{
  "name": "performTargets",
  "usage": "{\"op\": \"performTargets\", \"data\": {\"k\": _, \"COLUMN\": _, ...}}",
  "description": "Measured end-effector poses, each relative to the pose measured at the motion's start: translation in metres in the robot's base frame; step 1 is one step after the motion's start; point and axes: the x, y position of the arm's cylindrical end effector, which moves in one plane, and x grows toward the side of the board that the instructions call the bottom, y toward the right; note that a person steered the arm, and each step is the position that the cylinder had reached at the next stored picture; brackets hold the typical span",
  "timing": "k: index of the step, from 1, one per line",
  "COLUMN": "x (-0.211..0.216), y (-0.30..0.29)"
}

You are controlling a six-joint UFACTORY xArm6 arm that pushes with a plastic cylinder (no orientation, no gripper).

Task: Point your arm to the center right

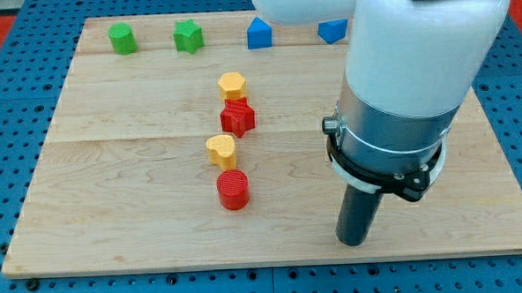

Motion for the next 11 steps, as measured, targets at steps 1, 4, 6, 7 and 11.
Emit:
{"op": "performTargets", "data": {"k": 1, "x": 0.0, "y": 0.0}}
{"op": "performTargets", "data": {"k": 4, "x": -0.007, "y": -0.007}}
{"op": "performTargets", "data": {"k": 6, "x": -0.01, "y": -0.007}}
{"op": "performTargets", "data": {"k": 7, "x": -0.011, "y": -0.007}}
{"op": "performTargets", "data": {"k": 11, "x": -0.011, "y": -0.006}}
